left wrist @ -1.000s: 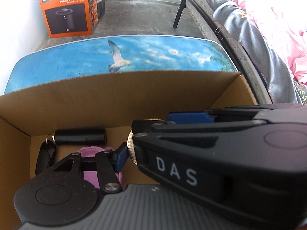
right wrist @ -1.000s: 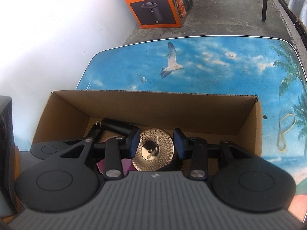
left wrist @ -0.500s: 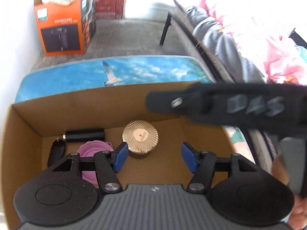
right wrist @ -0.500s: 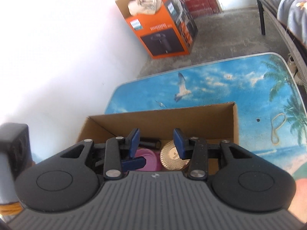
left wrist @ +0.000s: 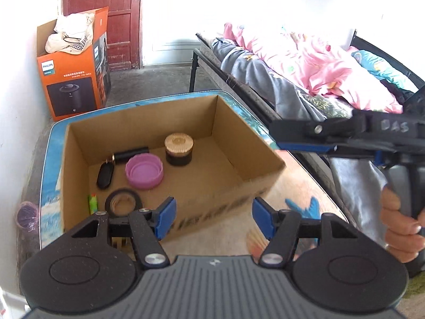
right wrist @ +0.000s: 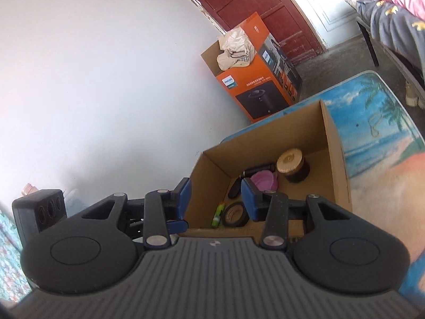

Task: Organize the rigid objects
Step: 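Move the right gripper toward the white charger plug on the table, then lower the right gripper around the white charger plug and close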

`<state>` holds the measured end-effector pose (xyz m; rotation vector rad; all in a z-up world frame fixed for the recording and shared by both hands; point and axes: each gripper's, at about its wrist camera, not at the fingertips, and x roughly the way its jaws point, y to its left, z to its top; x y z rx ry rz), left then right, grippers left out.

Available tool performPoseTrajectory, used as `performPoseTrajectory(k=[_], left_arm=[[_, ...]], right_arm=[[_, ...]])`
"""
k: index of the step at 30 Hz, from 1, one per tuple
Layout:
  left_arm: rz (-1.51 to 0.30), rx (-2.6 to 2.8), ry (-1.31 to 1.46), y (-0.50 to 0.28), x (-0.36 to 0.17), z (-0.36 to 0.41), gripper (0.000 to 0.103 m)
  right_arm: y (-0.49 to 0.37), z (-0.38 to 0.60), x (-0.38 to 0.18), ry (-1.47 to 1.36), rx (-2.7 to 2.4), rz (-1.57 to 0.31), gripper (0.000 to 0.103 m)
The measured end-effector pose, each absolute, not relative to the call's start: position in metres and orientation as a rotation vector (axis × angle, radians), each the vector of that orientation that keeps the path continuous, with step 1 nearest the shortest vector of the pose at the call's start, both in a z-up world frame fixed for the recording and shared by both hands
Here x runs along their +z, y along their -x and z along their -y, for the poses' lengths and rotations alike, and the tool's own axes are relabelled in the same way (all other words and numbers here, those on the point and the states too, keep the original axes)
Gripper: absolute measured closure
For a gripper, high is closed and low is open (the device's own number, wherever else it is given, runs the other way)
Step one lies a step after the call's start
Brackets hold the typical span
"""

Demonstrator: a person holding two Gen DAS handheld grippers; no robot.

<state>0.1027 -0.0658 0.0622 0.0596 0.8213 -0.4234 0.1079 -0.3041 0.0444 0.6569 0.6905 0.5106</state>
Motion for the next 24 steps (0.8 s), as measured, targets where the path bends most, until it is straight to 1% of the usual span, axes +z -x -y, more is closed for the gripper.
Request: performPoseTrajectory(k=[5,10,16,24], left_arm=[[-0.791,-0.393,-0.079,-0.064,0.044,0.045,0.038],[-0.786,-0.339,-0.138,-0.037,0.014,0.029,0.038],[-0.767,-0.254,-0.257,-0.039,-0.03,0.033,0.041],[-0.779,-0.243,-0.275,-0.055,-0.07,0.038,0.046]], right_arm=[[-0.089,0.281,0.008,-0.715,0.517,-0.797,0.061],[-0.087,0.237,-0.012,-0.642,0.524,-0.891,0.061],[-0.101,0.19,-0.024,-0.561,0.543,-0.956,0.061],[-0.129,0.146,-0.047,-0.415,0.567,-1.02,0.061]])
